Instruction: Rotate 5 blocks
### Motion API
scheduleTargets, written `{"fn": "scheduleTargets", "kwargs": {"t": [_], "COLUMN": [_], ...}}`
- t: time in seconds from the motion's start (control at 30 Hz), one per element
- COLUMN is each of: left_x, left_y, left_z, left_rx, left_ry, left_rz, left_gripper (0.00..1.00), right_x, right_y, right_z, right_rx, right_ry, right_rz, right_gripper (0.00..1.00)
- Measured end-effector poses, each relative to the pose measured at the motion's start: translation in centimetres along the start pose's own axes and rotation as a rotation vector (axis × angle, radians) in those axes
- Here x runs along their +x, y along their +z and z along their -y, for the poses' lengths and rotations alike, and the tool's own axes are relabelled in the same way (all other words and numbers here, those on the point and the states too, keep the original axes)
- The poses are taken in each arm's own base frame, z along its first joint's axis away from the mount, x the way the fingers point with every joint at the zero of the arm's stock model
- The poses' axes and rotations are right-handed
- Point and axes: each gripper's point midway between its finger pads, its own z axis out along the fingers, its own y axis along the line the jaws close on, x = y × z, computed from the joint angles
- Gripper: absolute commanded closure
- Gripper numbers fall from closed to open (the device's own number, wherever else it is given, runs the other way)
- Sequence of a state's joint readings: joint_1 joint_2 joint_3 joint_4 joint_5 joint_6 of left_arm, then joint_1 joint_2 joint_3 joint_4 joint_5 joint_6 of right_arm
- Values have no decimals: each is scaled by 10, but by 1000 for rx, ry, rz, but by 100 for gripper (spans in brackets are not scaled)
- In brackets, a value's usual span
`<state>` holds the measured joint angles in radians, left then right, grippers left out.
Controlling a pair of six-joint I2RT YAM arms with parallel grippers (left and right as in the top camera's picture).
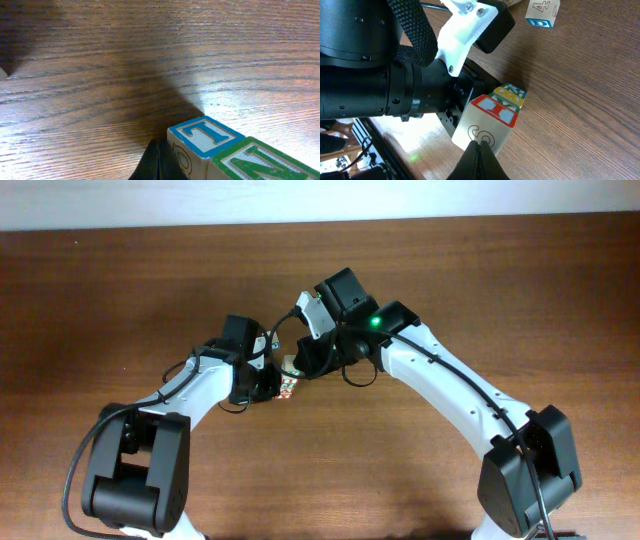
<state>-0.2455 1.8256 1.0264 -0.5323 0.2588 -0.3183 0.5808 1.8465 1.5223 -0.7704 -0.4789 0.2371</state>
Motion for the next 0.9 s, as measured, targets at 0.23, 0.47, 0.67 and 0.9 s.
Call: {"fn": "scheduleTargets", "kwargs": {"t": [0.23,0.47,0.67,0.9], "left_x": [1,1,0,-5], "left_y": [0,-1,-3,-7], "left_z": [0,1,0,-5], "left_rx": [11,35,55,103], "left_ry": [-5,-16,-30,-73], "left_rz": [-5,-12,-14,-11], "left_gripper": [100,100,100,100], "right_x": [-1,-3,-3,-2], "right_y": [0,2,3,5], "right_z": [0,-4,-5,-5], "right_rx": [-1,-6,-5,17], "right_ry": [0,-13,-5,-7], "right_rz": [5,11,14,15], "right_gripper": [96,96,96,96]}}
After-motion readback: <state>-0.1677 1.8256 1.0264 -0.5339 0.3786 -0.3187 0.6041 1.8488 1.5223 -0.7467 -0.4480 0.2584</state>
